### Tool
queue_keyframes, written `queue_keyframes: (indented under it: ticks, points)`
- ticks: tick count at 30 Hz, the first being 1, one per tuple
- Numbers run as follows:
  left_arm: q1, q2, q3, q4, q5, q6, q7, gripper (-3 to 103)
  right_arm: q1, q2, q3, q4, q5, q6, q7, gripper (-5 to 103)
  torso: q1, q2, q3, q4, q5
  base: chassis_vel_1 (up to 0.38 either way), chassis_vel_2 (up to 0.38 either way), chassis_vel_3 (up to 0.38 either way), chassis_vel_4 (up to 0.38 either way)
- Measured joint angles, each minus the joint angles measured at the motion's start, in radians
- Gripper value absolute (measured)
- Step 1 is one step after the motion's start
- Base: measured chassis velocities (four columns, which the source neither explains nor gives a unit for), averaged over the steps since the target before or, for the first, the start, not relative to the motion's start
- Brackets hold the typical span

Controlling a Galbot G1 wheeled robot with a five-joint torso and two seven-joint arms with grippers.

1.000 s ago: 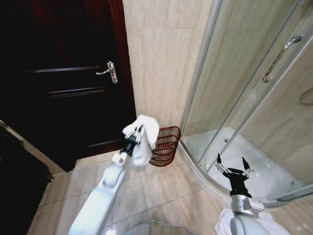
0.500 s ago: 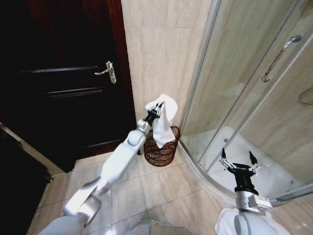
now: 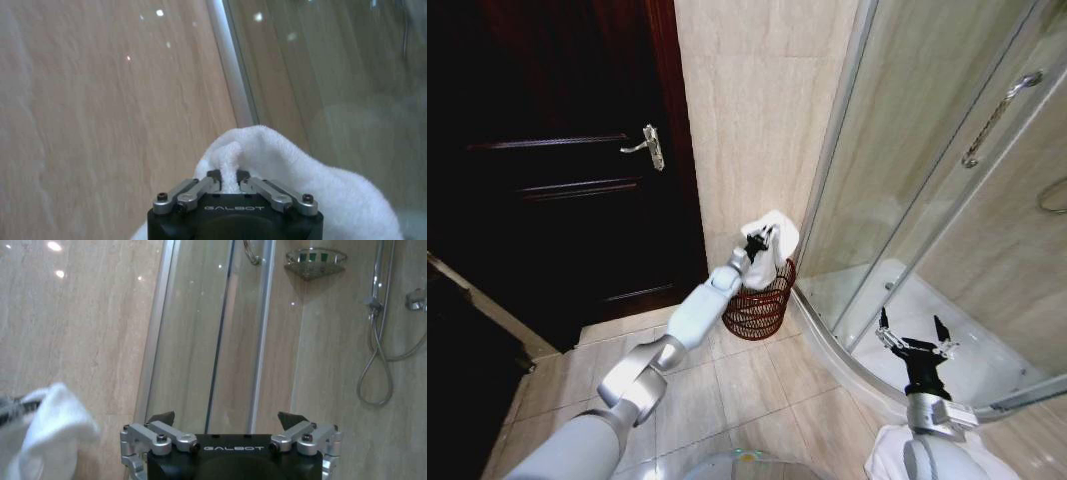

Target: Discard the used towel into the hamper.

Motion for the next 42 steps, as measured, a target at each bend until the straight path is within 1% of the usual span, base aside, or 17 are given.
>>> queue_keyframes:
  ticks: [2, 6, 8, 12, 15, 16, 18, 21, 25, 26, 28, 32, 33, 35, 37, 39, 42]
  points:
    - [-0.003, -0.008, -0.004, 0.023, 0.027, 0.0, -0.006, 12, -0.003, 0.0, 0.0, 0.0, 0.003, 0.002, 0.0, 100, 0.0, 0.0, 0.0, 0.0001, 0.0, 0.0, 0.0, 0.0, 0.0]
    - [-0.023, -0.036, -0.013, 0.087, 0.111, 0.029, -0.027, 28, -0.013, 0.0, 0.0, 0.001, 0.011, 0.009, 0.001, 100, 0.0, 0.0, 0.0, -0.0001, 0.0001, 0.0, 0.0, 0.0, 0.0]
    - [-0.025, -0.033, 0.003, 0.066, 0.129, 0.133, -0.03, 39, -0.016, 0.0, 0.003, 0.005, 0.017, 0.013, 0.005, 100, 0.0, 0.0, 0.0, 0.0, 0.0001, 0.0, 0.0, 0.0, 0.0]
    - [-0.03, -0.031, 0.011, 0.037, 0.135, 0.203, -0.028, 49, -0.018, 0.0, 0.006, 0.012, 0.022, 0.014, 0.006, 100, 0.0, 0.0, 0.0, -0.0001, -0.0002, 0.0, 0.0, 0.0, 0.0]
    - [-0.01, 0.018, 0.024, -0.076, 0.141, 0.385, 0.044, 66, -0.02, 0.0, 0.01, 0.021, 0.025, 0.014, 0.013, 100, 0.0, 0.0, 0.0, -0.0002, 0.0, 0.0, 0.0, 0.0, 0.0]
    - [-0.01, 0.018, 0.024, -0.076, 0.141, 0.385, 0.044, 66, -0.02, 0.0, 0.01, 0.021, 0.025, 0.014, 0.013, 100, 0.0, 0.0, 0.0, -0.0002, 0.0, 0.0, 0.0, 0.0, 0.0]
    - [0.014, 0.055, 0.035, -0.164, 0.095, 0.481, 0.074, 77, -0.02, 0.0, 0.01, 0.022, 0.025, 0.014, 0.018, 100, 0.0, 0.0, 0.0, 0.0, -0.0001, 0.0, 0.0, 0.0, 0.0]
    - [0.037, 0.083, 0.037, -0.236, 0.04, 0.516, 0.065, 88, -0.02, 0.0, 0.009, 0.028, 0.026, 0.011, 0.019, 100, 0.0, 0.0, 0.0, -0.0001, -0.0003, 0.0, 0.0, 0.0, 0.0]
    - [0.097, 0.142, 0.006, -0.389, -0.012, 0.523, 0.026, 97, -0.02, 0.0, 0.003, 0.046, 0.035, -0.005, 0.019, 100, 0.0, 0.0, 0.0, -0.0002, -0.0001, 0.0, 0.0, 0.0, 0.0]
    - [0.139, 0.175, -0.025, -0.482, -0.023, 0.526, -0.002, 99, -0.02, 0.0, 0.001, 0.058, 0.043, -0.015, 0.019, 100, 0.0, 0.0, 0.0, -0.0005, -0.0003, 0.0, 0.0, 0.0, 0.0]
    - [0.18, 0.199, -0.05, -0.554, -0.029, 0.528, -0.033, 100, -0.02, 0.0, -0.002, 0.066, 0.049, -0.023, 0.018, 100, 0.0, 0.0, 0.0, -0.0003, 0.0, 0.0, 0.0, 0.0, 0.0]
    - [0.402, 0.297, -0.179, -0.84, -0.062, 0.528, -0.138, 100, -0.03, 0.0, -0.008, 0.101, 0.068, -0.043, 0.005, 100, 0.0, 0.0, 0.0, -0.0001, 0.0, 0.0, 0.0, 0.0, 0.0]
    - [0.402, 0.297, -0.179, -0.84, -0.062, 0.528, -0.138, 100, -0.03, 0.0, -0.008, 0.101, 0.068, -0.043, 0.005, 100, 0.0, 0.0, 0.0, -0.0001, 0.0, 0.0, 0.0, 0.0, 0.0]
    - [0.536, 0.341, -0.261, -0.966, -0.062, 0.499, -0.191, 100, -0.04, 0.0, -0.014, 0.112, 0.073, -0.045, -0.002, 100, 0.0, 0.0, 0.0, 0.0001, -0.0012, 0.0, 0.0, 0.0, 0.0]
    - [0.571, 0.352, -0.288, -0.996, -0.061, 0.486, -0.214, 100, -0.044, 0.0, -0.015, 0.115, 0.075, -0.045, -0.01, 100, 0.0, 0.0, 0.0, 0.0001, -0.0011, 0.0, 0.0, 0.0, 0.0]
    - [0.717, 0.378, -0.383, -1.071, -0.054, 0.424, -0.284, 100, -0.057, 0.0, -0.016, 0.115, 0.088, -0.041, -0.042, 100, 0.0, 0.0, 0.0, 0.0002, -0.0001, 0.0, 0.0, 0.0, 0.0]
    - [0.814, 0.37, -0.459, -1.098, -0.026, 0.361, -0.3, 100, -0.066, 0.0, -0.016, 0.107, 0.096, -0.036, -0.054, 100, 0.0, 0.0, 0.0, 0.0, -0.0003, 0.0, 0.0, 0.0, 0.0]
